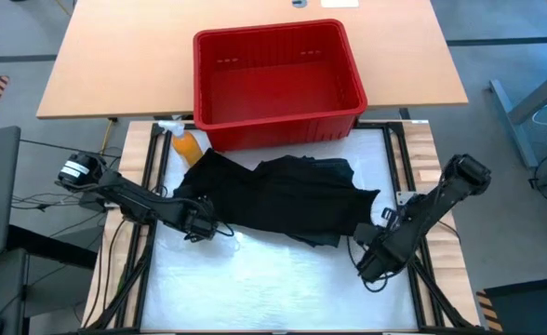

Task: Fold Laundry from Bin
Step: Fold the black shirt from the red laundry bin

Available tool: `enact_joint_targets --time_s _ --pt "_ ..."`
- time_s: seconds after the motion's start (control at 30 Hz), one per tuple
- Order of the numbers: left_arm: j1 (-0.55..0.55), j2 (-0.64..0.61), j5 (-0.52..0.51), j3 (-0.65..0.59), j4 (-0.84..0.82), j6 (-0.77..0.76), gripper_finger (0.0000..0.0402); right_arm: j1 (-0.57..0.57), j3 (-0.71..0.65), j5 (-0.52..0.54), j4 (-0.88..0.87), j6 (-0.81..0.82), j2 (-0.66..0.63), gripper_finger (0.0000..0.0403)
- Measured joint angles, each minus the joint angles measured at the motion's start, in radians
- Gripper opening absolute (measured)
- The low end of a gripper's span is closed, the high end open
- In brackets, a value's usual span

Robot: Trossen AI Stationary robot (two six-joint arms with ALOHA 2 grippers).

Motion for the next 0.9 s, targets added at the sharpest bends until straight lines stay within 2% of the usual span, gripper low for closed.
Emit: enact_joint_targets --time_s 0.17,0.37,0.47,0.63,0.8,0.9 --pt "-0.015 -0.033 0.029 0.036 -0.054 0.001 0.0 0.05 0.132 -0.159 -0.032 -0.152 -0.032 0.0018" --pt "-0.022 -0.047 0.043 0.047 -0.056 0.005 0.0 0.143 0.169 -0.315 0.006 -0.153 -0.016 0.0018" --pt "-0.036 -0.047 0.079 0.048 -0.058 0.035 0.0 0.172 0.142 -0.316 0.088 -0.104 -0.016 0.0028" --pt "-0.066 -0.047 0.168 0.048 -0.113 0.079 0.0 0.171 0.106 -0.292 0.208 0.002 -0.016 0.0073" --pt "-0.101 -0.049 0.286 0.051 -0.175 0.106 0.0 0.169 0.104 -0.389 0.337 0.119 -0.018 0.0109" --pt "-0.125 -0.049 0.319 0.051 -0.211 0.11 0.0 0.173 0.095 -0.384 0.369 0.261 -0.037 0.0133"
